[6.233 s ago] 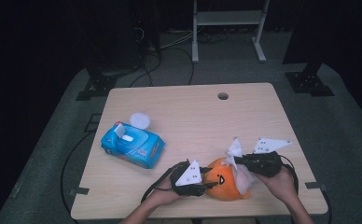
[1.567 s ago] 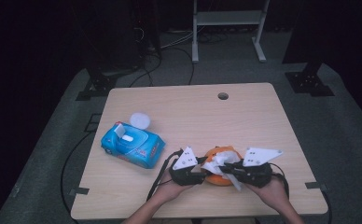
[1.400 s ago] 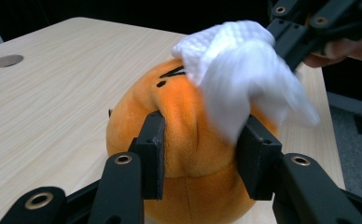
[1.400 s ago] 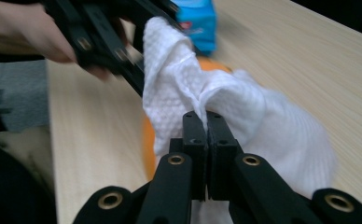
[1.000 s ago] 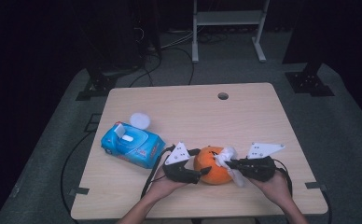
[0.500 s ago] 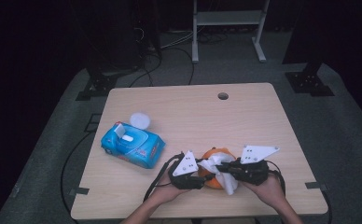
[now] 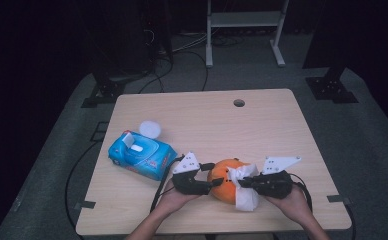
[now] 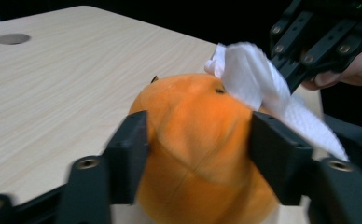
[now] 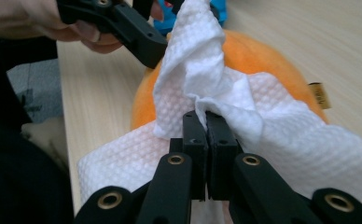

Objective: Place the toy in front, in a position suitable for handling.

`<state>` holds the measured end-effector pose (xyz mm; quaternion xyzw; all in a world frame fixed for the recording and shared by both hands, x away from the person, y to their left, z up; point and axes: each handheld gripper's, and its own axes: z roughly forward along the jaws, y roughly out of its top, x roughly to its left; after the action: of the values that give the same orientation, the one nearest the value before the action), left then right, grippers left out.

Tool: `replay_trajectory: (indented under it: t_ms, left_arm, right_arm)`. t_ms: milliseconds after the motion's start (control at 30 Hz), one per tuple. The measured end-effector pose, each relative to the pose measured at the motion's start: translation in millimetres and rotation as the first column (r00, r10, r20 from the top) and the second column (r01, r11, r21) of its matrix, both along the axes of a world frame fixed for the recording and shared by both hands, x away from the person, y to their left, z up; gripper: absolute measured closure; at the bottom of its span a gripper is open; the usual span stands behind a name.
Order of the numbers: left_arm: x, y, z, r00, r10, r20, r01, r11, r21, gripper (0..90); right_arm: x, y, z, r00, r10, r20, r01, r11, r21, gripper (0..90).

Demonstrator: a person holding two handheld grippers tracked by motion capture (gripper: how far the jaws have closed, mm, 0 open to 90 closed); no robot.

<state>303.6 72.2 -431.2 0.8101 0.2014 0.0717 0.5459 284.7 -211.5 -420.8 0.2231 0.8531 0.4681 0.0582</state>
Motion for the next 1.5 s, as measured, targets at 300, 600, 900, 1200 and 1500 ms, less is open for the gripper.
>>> replay_trajectory:
  t_ms: [300, 600, 900, 1200, 1500]
  left_arm:
    - [-12.3, -12.9, 2.7, 0.9918, -0.068, 0.108, 0.064, 0.9972, 0.040, 46.0]
    - [-5.6, -10.8, -1.2, 0.9993, 0.012, 0.036, -0.012, 0.9999, 0.010, 20.3]
    - [-18.2, -22.2, 2.0, 0.9892, -0.075, 0.126, 0.071, 0.9967, 0.041, 44.2]
    - [-16.0, -17.2, 0.4, 0.9895, -0.061, 0.131, 0.053, 0.9965, 0.064, 41.2]
    - [-13.4, -20.3, -0.7, 0.9951, -0.060, 0.079, 0.057, 0.9973, 0.047, 38.3]
  right_arm:
    - [-7.1, 18.4, 26.7, 0.9924, 0.013, 0.122, -0.016, 1.000, 0.023, 87.6]
    - [6.4, -8.6, 5.5, 0.9979, -0.060, 0.023, 0.060, 0.998, 0.019, 87.6]
    - [-7.2, 6.2, 30.3, 0.9922, -0.012, 0.124, 0.004, 0.998, 0.064, 87.6]
    - [2.6, -4.0, 19.2, 0.9961, -0.035, 0.082, 0.034, 0.999, 0.013, 87.6]
    - [-0.7, -8.7, 18.5, 0.9975, -0.030, 0.064, 0.030, 1.000, 0.009, 87.5]
